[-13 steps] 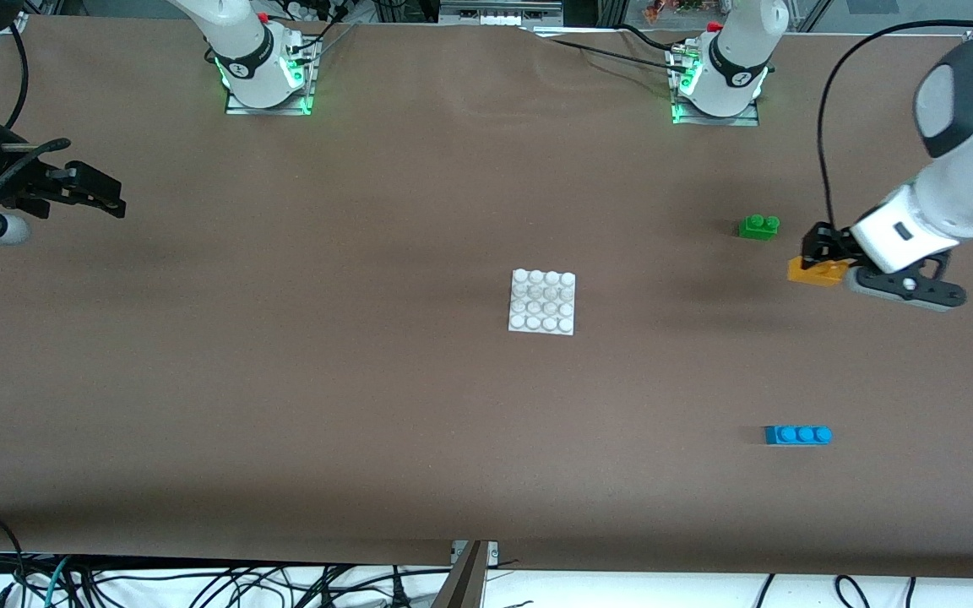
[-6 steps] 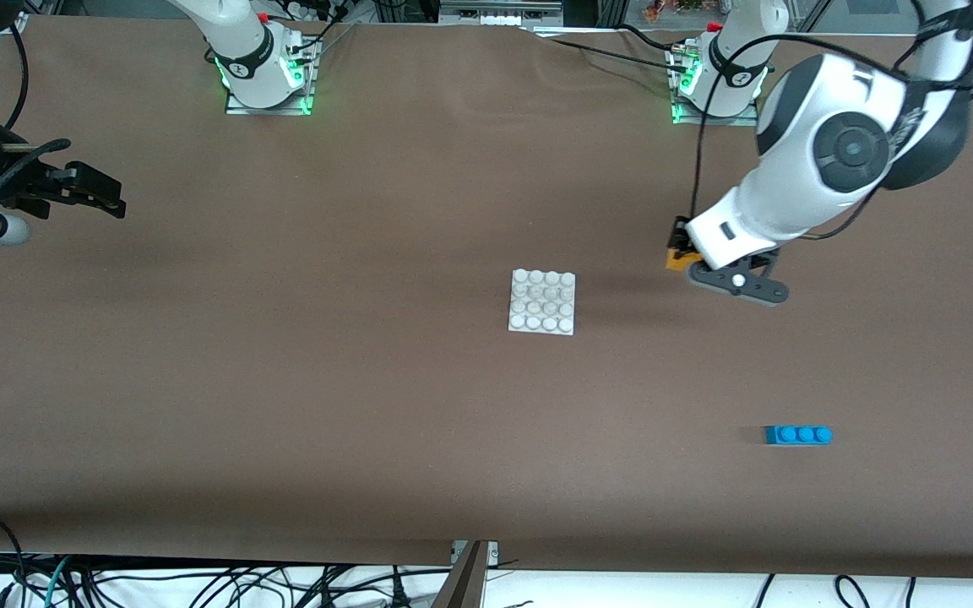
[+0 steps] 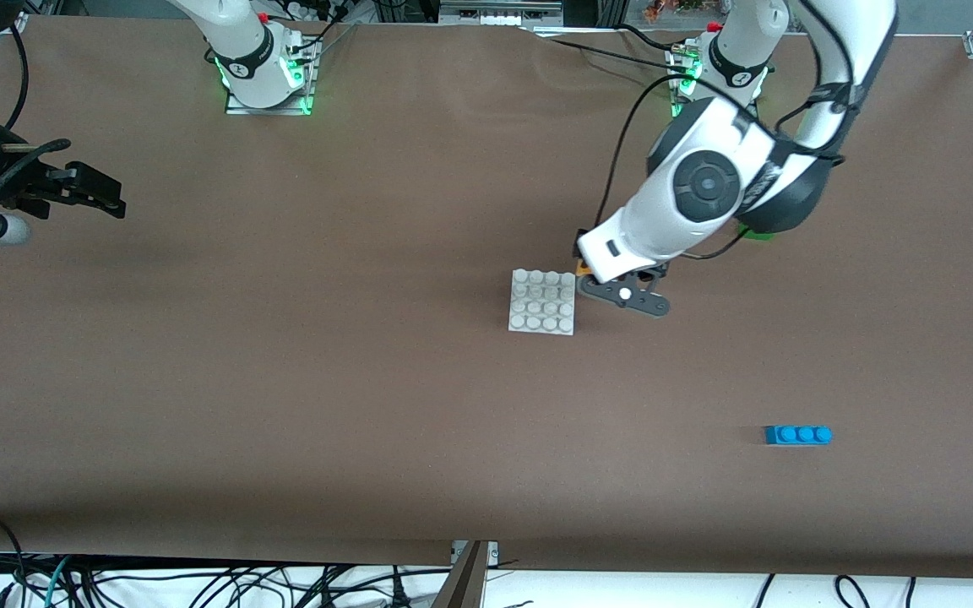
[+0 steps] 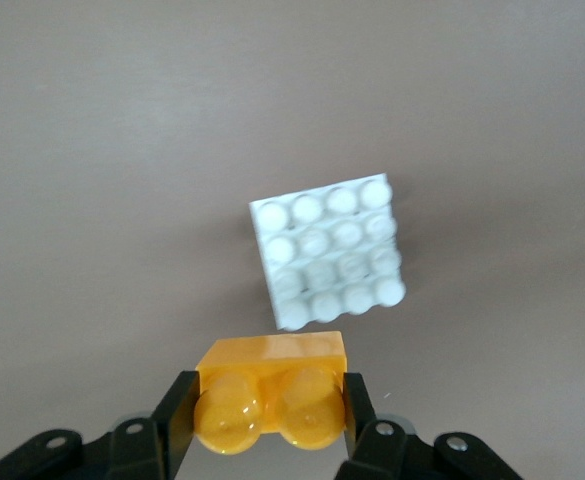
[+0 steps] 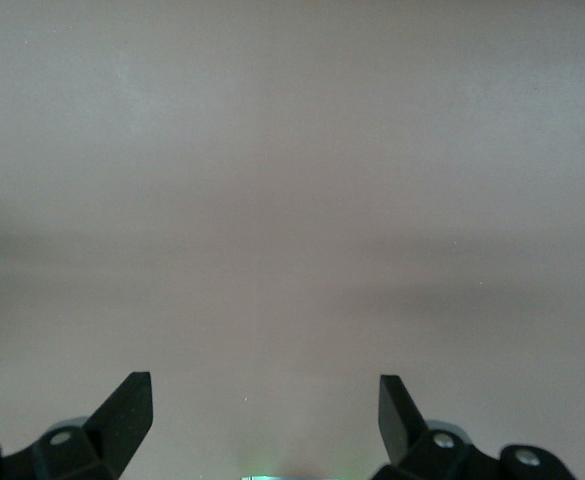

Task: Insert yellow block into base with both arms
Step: 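Lift the yellow block and carry it over the white plate, then lower the yellow block and press it onto the plate studs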

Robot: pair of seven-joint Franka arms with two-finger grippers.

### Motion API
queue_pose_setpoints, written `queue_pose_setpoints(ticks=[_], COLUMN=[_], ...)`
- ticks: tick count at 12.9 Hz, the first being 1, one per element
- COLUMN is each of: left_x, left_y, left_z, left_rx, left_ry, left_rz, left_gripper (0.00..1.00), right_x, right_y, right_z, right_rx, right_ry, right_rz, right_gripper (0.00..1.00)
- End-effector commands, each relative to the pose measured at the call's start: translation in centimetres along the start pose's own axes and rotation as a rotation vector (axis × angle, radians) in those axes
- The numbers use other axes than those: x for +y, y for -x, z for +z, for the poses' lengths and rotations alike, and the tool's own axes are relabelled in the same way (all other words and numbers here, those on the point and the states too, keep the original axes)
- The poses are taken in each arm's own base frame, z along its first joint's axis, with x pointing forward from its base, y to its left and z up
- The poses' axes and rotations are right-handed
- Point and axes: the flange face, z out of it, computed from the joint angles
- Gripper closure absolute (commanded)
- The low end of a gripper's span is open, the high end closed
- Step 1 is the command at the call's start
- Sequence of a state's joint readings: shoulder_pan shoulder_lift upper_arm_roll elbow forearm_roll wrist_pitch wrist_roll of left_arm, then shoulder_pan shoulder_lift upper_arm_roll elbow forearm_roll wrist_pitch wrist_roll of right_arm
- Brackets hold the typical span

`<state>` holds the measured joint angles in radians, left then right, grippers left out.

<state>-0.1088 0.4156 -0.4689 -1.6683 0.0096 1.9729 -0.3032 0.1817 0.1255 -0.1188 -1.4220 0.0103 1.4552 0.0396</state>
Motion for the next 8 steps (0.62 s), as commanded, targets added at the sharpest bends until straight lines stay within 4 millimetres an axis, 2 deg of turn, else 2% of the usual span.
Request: queue_pose_setpoints(ticks=[1, 2, 3, 8], left_x=[2.2, 3.7, 4.3, 5.3], left_y=[-1.1, -1.1, -1.5, -2.2], left_z=[2.8, 4.2, 5.7, 11.3], left_rx=[0.014, 0.036, 0.056, 0.076], left_ry=[-0.057, -0.075, -0.09, -0.115], left_rz=[-0.043, -0.058, -0.068, -0.06], left_gripper=[0.94, 0.94, 0.94, 0.94], right_x=[0.0, 0.0, 0.0, -0.1], right_y=[-0.1, -0.1, -0.1, -0.2], right_z=[-0.4, -0.4, -0.4, -0.3], right_rx=[0.01, 0.01, 0.01, 0.012], right_ry=[0.013, 0.013, 0.013, 0.014], right_rz=[0.005, 0.005, 0.005, 0.005], right_gripper=[0.0, 0.0, 0.0, 0.0])
